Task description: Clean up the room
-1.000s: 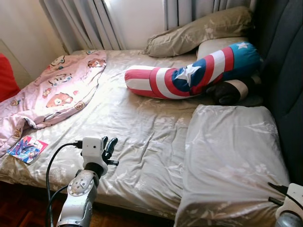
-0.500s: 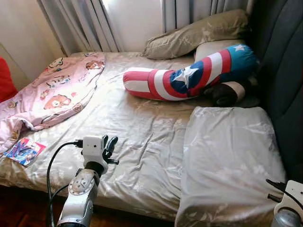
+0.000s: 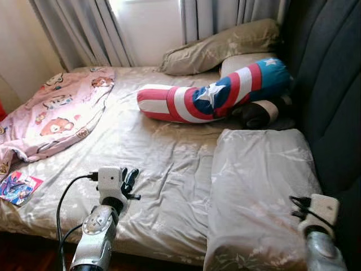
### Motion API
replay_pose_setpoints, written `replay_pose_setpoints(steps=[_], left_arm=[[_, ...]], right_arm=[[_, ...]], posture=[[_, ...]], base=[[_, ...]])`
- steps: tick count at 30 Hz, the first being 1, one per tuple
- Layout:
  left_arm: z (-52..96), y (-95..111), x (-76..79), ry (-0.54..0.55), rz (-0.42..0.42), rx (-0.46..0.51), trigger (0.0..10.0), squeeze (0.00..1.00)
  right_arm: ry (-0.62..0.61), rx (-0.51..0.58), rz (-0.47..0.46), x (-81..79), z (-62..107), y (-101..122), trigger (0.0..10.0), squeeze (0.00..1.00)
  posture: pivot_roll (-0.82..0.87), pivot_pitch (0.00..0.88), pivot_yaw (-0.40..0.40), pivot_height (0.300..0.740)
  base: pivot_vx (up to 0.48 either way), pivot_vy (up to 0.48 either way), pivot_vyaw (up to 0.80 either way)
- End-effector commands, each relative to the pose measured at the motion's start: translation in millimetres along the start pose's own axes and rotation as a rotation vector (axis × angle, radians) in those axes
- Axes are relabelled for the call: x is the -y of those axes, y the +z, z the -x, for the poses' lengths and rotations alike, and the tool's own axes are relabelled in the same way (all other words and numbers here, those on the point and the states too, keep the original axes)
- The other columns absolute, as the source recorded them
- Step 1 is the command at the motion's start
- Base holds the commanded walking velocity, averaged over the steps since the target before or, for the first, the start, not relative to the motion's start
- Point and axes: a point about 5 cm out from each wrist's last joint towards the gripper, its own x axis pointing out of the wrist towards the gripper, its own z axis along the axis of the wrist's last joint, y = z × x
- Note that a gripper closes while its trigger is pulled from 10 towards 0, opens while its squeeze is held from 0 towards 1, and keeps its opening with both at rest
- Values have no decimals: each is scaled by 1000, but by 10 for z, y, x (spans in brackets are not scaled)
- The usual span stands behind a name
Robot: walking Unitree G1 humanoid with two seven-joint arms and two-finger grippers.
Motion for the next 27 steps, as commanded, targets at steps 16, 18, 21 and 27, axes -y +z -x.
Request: replay_pose_setpoints(steps=[16, 18, 21, 27], left_arm=[[384, -1048, -103, 112, 34, -491, 10000, 0], [410, -1082, -114, 125, 30, -511, 10000, 0], [517, -1207, -108, 139, 7, -584, 10000, 0], [574, -1272, -99, 139, -1, -618, 10000, 0]], right_arm=[[188, -303, 53, -465, 223, -553, 10000, 0], [187, -318, 54, -463, 239, -581, 10000, 0], [170, -365, 53, -443, 296, -676, 10000, 0], [133, -441, 95, -336, 415, -852, 10000, 0]], posture=[[-29, 0, 84, 732], [-34, 0, 89, 732], [-35, 0, 95, 732], [-39, 0, 99, 732]], base=[[0, 0, 0], [0, 0, 0], [0, 0, 0], [0, 0, 0]])
